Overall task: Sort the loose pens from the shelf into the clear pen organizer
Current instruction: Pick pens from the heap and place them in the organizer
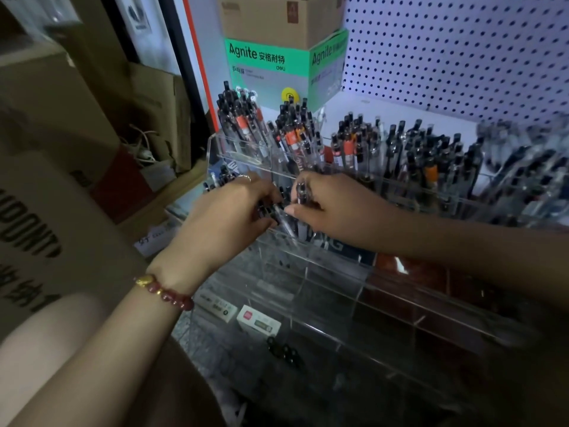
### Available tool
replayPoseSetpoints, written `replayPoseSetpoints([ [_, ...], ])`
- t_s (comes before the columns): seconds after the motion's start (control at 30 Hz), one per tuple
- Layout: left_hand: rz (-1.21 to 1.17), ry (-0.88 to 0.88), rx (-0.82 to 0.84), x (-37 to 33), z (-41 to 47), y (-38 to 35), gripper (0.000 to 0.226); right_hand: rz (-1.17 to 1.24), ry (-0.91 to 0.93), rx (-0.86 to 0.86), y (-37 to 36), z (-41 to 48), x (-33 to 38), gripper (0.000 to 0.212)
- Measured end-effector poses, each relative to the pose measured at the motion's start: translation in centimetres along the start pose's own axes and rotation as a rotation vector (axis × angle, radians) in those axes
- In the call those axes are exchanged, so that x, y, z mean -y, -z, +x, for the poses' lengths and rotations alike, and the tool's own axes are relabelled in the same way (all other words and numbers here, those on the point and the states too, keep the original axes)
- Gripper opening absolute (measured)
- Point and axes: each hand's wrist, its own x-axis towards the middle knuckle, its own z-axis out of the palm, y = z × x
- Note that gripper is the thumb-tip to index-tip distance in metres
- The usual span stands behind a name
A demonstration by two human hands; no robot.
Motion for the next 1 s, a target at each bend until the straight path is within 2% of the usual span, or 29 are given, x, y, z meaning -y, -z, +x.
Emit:
replayPoseSetpoints([
  [0.23,0.028,0.015,-0.043,-0.3,0.2,-0.4,0.030,0.028,-0.090,0.079,-1.8,0.3,-0.9,0.018],
  [0.4,-0.068,0.057,-0.142,-0.4,0.4,-0.8,0.028,-0.037,-0.104,0.111,-2.3,-0.1,-0.6,0.053],
  [0.5,-0.112,0.063,-0.196,-0.5,0.5,-1.2,0.027,-0.098,-0.096,0.079,-2.0,-0.2,-0.7,0.051],
  [0.63,-0.148,0.041,-0.258,-0.5,0.8,-1.5,0.014,-0.147,-0.072,0.034,-1.9,-0.6,-0.4,0.046],
  [0.83,-0.157,0.053,-0.229,-0.8,1.6,-2.3,0.006,-0.229,-0.084,0.032,-1.5,-0.6,-0.3,0.037],
  [1.0,-0.156,0.034,-0.199,-0.7,1.7,-1.9,0.012,-0.315,-0.061,0.001,-1.4,-0.8,-0.4,0.036],
])
